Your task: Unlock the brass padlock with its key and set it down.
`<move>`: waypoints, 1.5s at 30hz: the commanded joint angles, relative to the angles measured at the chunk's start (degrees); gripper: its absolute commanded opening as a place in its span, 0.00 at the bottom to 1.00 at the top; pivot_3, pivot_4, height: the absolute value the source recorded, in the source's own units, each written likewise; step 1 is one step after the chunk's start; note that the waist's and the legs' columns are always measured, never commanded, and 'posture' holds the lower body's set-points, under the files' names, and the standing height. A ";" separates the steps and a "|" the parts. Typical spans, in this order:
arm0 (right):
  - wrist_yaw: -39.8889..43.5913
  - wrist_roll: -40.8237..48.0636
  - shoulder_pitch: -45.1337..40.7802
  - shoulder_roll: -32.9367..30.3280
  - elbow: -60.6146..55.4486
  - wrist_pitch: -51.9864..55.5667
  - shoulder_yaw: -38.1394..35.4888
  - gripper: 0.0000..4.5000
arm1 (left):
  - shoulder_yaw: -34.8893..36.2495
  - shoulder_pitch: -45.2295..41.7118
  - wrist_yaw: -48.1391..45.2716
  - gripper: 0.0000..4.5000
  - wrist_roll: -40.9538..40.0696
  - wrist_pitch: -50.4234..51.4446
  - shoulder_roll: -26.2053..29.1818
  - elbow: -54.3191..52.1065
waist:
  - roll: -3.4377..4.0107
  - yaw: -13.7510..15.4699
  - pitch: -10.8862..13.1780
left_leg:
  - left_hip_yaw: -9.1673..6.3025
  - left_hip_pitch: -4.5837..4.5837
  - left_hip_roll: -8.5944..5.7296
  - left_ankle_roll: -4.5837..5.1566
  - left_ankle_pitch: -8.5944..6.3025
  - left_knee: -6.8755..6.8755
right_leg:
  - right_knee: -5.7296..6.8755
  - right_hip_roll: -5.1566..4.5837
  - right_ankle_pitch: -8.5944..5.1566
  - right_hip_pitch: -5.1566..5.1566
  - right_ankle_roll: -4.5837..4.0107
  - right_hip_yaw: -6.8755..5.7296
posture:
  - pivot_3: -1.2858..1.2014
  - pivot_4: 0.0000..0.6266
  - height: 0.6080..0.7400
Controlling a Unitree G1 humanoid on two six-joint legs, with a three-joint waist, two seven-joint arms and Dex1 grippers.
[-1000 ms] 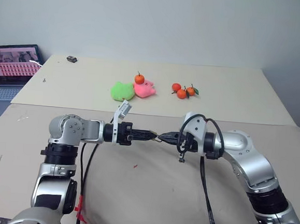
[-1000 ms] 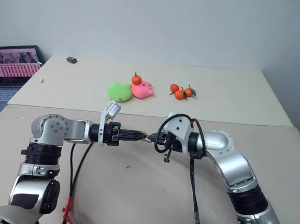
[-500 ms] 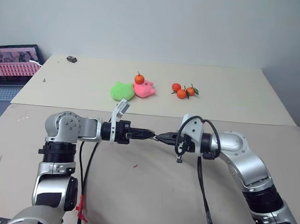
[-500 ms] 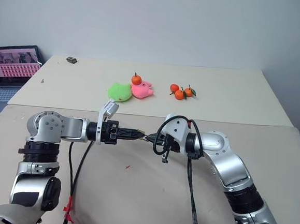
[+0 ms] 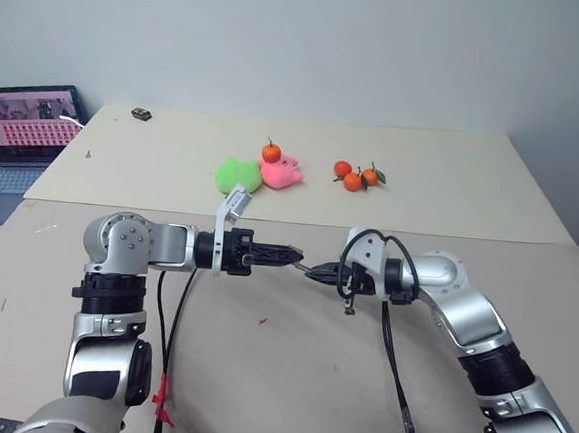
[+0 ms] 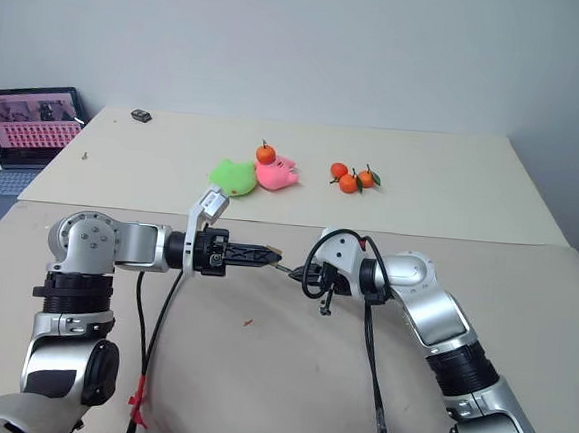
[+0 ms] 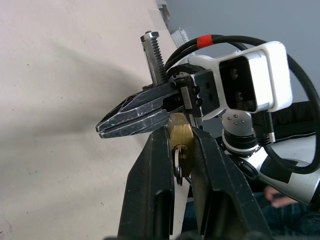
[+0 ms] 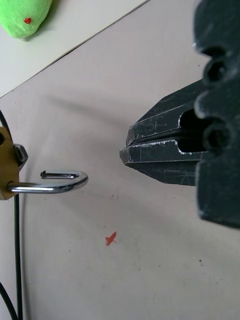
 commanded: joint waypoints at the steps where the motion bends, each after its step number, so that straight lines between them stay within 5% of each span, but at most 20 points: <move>1: 1.13 -0.40 -1.70 0.23 0.28 -2.28 -0.57 0.01 | 1.11 -0.97 -0.47 0.01 -1.68 -0.11 -0.11 -1.90 | 0.00 -0.05 0.00 | 0.00 0.00 0.00 0.00 0.00 0.00 | 0.00 0.00 0.00 0.00 0.00 0.00 | 0.52 0.24 0.39; 15: 3.33 3.61 1.98 -2.49 -5.71 2.81 -3.93 0.01 | 0.18 -0.17 -1.31 0.01 -0.78 -1.75 1.95 -2.37 | 0.00 0.09 0.00 | -0.02 0.00 0.00 -0.06 0.03 0.00 | 0.01 0.00 0.01 0.00 0.01 -0.01 | 0.52 0.24 0.39; 18: 4.27 6.93 2.25 -3.48 -8.98 6.32 -5.52 0.16 | 0.18 -0.28 -1.50 0.01 -0.53 -2.19 2.65 -1.65 | 0.00 -0.04 0.00 | 0.00 -0.01 0.00 -0.06 0.03 0.00 | 0.01 -0.01 0.01 0.00 0.01 0.02 | 0.52 0.24 0.39; 29: 6.33 12.13 2.68 -8.78 -16.06 12.57 -7.66 0.99 | 0.54 0.68 -0.96 0.01 -1.60 -0.74 2.90 -2.63 | -0.02 0.01 0.01 | -0.02 0.00 -0.01 -0.05 0.03 -0.01 | -0.01 -0.01 0.00 0.03 0.03 0.00 | 0.52 0.24 0.39; 40: 7.10 12.77 3.30 -9.33 -14.95 10.53 -9.13 0.99 | 1.79 8.06 2.43 0.01 -12.99 1.04 9.43 -7.06 | -0.01 -0.14 0.01 | -0.03 0.04 0.03 -0.04 0.02 -0.08 | -0.01 -0.01 0.00 0.03 0.03 0.02 | 0.52 0.24 0.39; 45: 7.17 12.23 3.46 -9.04 -14.69 9.72 -9.11 0.99 | 1.21 10.42 9.28 0.01 -17.58 1.04 7.76 -6.21 | 0.00 0.39 0.01 | -0.07 0.04 0.00 -0.04 0.02 -0.02 | -0.01 -0.05 0.01 0.03 0.05 -0.03 | 0.52 0.24 0.39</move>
